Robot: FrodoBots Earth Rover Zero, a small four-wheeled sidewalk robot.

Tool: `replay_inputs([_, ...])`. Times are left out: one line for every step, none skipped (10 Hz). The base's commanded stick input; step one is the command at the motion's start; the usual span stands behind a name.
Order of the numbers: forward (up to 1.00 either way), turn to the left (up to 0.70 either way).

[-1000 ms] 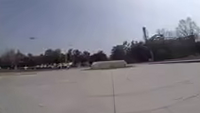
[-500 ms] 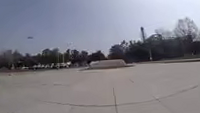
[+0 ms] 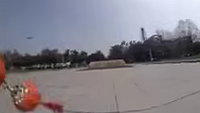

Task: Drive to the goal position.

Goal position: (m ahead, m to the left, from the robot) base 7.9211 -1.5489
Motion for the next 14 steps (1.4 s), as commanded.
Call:
replay_inputs([1.00,0.00])
replay_inputs([1.00,0.00])
replay_inputs([1.00,0.00])
replay_inputs([1.00,0.00])
replay_inputs([1.00,0.00])
replay_inputs([1.00,0.00])
replay_inputs([1.00,0.00])
replay_inputs([1.00,0.00])
replay_inputs([1.00,0.00])
replay_inputs([1.00,0.00])
replay_inputs([1.00,0.00])
replay_inputs([1.00,0.00])
replay_inputs([1.00,0.00])
replay_inputs([1.00,0.00])
